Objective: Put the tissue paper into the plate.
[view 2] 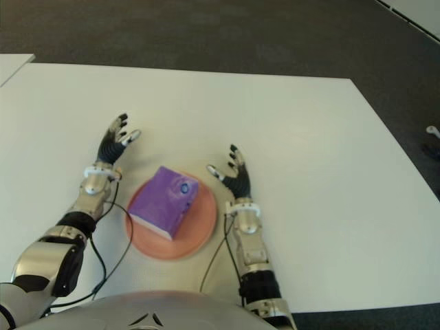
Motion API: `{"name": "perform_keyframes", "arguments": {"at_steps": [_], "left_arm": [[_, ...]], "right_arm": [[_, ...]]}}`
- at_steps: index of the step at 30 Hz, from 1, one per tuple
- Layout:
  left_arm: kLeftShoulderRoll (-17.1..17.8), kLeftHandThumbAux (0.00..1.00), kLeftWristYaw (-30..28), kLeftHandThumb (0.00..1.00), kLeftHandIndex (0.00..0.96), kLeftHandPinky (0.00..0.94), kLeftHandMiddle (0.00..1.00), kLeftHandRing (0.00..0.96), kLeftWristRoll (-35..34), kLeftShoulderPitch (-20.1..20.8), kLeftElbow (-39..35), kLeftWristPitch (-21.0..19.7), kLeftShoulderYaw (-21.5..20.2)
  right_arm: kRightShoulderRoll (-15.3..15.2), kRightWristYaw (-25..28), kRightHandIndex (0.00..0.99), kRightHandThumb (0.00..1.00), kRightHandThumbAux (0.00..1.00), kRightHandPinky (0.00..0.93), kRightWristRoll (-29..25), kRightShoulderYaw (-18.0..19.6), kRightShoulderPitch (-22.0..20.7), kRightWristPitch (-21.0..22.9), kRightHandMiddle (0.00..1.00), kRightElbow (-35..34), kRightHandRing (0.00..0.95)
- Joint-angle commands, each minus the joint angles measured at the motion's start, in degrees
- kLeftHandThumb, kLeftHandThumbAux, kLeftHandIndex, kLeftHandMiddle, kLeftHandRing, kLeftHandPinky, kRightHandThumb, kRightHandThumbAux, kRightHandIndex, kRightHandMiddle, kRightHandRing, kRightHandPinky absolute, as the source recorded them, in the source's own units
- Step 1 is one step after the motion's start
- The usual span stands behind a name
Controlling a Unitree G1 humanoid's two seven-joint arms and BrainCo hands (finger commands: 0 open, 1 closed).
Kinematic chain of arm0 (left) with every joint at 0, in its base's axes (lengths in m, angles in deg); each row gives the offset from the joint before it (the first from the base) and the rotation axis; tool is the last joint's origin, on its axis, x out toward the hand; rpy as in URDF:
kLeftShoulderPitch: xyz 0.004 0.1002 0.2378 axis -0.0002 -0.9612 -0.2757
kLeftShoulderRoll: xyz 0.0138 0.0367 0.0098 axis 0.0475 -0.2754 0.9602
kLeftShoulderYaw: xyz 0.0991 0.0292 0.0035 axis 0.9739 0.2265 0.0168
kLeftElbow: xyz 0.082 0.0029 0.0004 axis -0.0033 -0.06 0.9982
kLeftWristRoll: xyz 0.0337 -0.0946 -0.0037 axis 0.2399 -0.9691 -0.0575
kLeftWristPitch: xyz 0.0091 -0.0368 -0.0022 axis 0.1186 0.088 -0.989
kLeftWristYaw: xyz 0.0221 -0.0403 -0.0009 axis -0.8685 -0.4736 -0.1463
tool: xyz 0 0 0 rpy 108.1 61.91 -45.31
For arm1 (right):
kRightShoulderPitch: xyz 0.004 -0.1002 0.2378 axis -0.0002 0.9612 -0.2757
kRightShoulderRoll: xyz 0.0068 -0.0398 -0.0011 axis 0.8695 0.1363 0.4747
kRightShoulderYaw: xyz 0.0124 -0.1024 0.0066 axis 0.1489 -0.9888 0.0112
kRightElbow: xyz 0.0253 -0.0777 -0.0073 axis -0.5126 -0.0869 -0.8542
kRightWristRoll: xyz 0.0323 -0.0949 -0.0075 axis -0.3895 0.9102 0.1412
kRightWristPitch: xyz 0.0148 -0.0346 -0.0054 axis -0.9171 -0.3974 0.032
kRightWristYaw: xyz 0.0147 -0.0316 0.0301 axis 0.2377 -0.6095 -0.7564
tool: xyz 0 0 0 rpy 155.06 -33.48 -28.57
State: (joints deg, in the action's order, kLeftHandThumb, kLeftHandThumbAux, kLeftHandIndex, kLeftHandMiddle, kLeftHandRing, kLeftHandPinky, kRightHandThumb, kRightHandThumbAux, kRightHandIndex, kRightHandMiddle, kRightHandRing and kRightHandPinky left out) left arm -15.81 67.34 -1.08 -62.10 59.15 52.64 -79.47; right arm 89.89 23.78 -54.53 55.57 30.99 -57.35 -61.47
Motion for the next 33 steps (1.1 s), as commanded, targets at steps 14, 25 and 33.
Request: {"name": "perform_keyframes", "arguments": {"at_steps": [14,25,33], "left_arm": [[1.93,0.484,-1.38,0.026,0.000,0.000,0.000,0.000,2.63,-2.14,4.92,4.88,2.13],[-1.57,0.489,-2.43,0.011,0.000,0.000,0.000,0.000,-0.04,-3.77,8.12,4.00,0.23],[-5.78,0.522,-4.76,0.000,0.000,0.000,0.000,0.000,-4.20,-6.28,8.62,3.11,-2.30]], "right_arm": [[-0.02,0.40,0.000,0.193,0.717,0.121,-0.35,0.25,2.21,2.61,0.054,3.28,0.077],[-0.46,0.88,0.000,0.184,0.715,0.113,-0.57,0.55,2.29,1.81,0.052,3.66,0.074],[-0.66,0.98,0.000,0.183,0.723,0.118,-0.54,0.82,1.97,1.14,0.051,4.25,0.075]]}}
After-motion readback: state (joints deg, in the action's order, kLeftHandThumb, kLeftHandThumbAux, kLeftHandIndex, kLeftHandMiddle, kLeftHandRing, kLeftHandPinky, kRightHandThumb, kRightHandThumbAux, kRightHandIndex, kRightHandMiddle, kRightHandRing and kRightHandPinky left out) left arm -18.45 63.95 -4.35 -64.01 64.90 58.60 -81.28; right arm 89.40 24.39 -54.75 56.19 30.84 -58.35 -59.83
